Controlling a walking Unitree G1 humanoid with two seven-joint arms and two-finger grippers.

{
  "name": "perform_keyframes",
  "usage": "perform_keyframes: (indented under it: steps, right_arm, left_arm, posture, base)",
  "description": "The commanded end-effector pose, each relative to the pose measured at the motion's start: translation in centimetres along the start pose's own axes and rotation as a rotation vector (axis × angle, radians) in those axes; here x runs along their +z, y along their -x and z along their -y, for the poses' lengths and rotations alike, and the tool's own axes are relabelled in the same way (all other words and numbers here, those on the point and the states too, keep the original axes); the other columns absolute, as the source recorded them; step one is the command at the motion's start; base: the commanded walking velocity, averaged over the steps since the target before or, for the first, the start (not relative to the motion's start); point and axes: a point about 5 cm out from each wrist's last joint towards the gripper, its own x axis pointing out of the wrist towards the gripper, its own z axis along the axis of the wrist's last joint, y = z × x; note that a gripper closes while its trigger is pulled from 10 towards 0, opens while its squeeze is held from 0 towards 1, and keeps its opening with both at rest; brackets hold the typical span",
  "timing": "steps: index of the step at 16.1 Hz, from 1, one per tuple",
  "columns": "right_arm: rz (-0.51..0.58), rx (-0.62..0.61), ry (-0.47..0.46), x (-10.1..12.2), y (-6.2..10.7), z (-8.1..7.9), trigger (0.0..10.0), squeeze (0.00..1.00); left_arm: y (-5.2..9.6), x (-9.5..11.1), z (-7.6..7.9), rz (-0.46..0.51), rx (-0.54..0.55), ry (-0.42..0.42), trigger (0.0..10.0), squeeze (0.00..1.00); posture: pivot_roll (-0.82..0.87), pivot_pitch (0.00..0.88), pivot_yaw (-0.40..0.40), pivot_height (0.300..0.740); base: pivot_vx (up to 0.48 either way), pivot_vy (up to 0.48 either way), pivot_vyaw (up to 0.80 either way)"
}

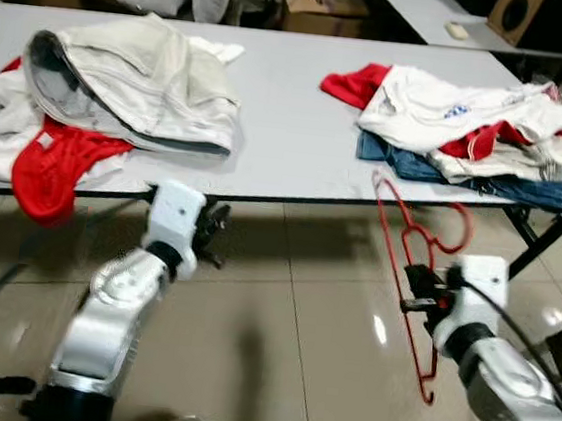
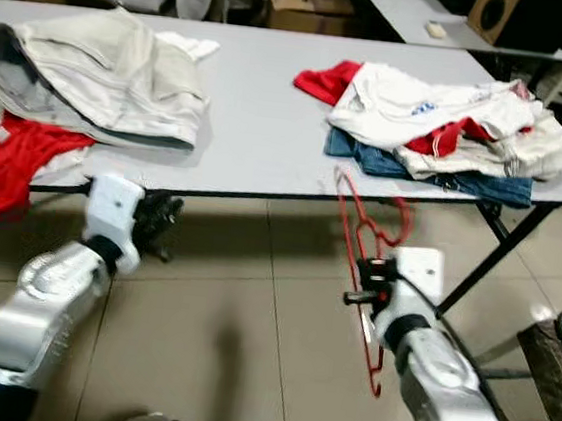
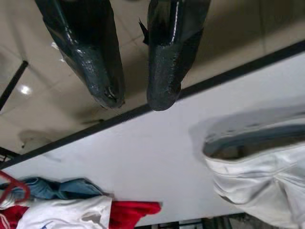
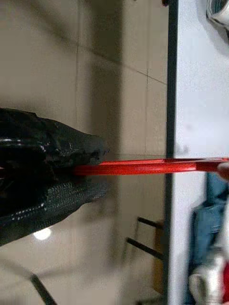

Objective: Hang hanger

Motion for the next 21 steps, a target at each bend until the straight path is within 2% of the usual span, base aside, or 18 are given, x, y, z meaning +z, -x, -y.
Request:
perform_keyframes:
  steps: [1,2,3,4,6,7,9,10,11,13,18,21]
  right_arm:
    - [0.034,-0.009,0.046,0.7,0.1,0.0,10.0,0.00]
    - [0.039,0.003,0.030,0.6,-0.1,-0.7,10.0,0.00]
    - [0.029,0.006,-0.037,0.5,-0.4,-1.1,10.0,0.00]
    - [0.042,0.006,-0.063,0.9,-0.6,-1.2,10.0,0.00]
    - [0.038,-0.023,0.016,1.2,-1.1,-0.6,10.0,0.00]
    - [0.067,-0.013,-0.039,1.4,-1.2,-0.4,10.0,0.00]
    - [0.095,-0.026,-0.015,1.9,-1.2,-0.2,10.0,0.00]
    - [0.117,-0.027,-0.047,2.3,-1.2,-0.4,10.0,0.00]
    - [0.112,-0.049,-0.036,2.5,-1.1,-0.3,10.0,0.00]
    - [0.090,-0.066,-0.006,2.3,-1.2,-0.2,10.0,0.00]
    - [0.127,-0.075,-0.072,2.7,-0.9,-0.2,10.0,0.00]
    - [0.147,-0.094,-0.068,3.1,-0.8,0.2,10.0,0.00]
  left_arm:
    - [0.0,1.0,0.3,0.032,0.001,-0.011,10.0,0.00]
    - [0.0,1.5,0.6,0.046,0.008,0.013,10.0,0.00]
    - [-0.2,1.5,0.5,0.057,0.021,0.023,10.0,0.00]
    - [-0.3,1.5,0.5,0.059,0.023,0.022,10.0,0.00]
    - [-0.9,2.1,1.0,0.089,0.019,0.011,10.0,0.00]
    - [-1.0,2.3,1.2,0.091,0.015,0.017,10.0,0.00]
    - [-1.1,2.2,1.3,0.084,0.022,0.023,10.0,0.00]
    - [-1.2,2.1,1.3,0.084,0.031,0.035,10.0,0.00]
    - [-1.3,1.9,1.4,0.066,0.042,0.063,10.0,0.00]
    - [-1.2,2.3,2.0,0.094,0.015,0.074,10.0,0.00]
    - [-1.2,2.4,2.6,0.118,-0.010,0.074,10.0,0.00]
    - [-1.4,2.3,2.8,0.117,-0.016,0.076,10.0,0.00]
  posture:
    - [-0.08,0.056,-0.016,0.740]
    - [-0.08,0.049,-0.027,0.740]
    - [-0.09,0.041,-0.029,0.740]
    - [-0.09,0.041,-0.029,0.740]
    - [-0.08,0.033,-0.036,0.740]
    - [-0.08,0.029,-0.039,0.740]
    - [-0.09,0.027,-0.039,0.740]
    - [-0.09,0.030,-0.039,0.740]
    - [-0.09,0.034,-0.044,0.740]
    - [-0.10,0.042,-0.055,0.740]
    - [-0.11,0.051,-0.065,0.740]
    - [-0.11,0.049,-0.060,0.740]
  base:
    - [0.000,-0.319,0.00]
    - [0.000,-0.356,0.00]
    - [0.000,-0.356,0.00]
    - [0.000,-0.360,0.00]
    - [0.000,-0.354,0.00]
    - [0.000,-0.356,0.00]
    - [0.000,-0.356,0.00]
    - [0.000,0.000,0.00]
    - [0.000,0.000,0.00]
    - [0.000,0.000,0.00]
    - [0.000,0.000,0.00]
    - [0.000,0.000,-0.80]
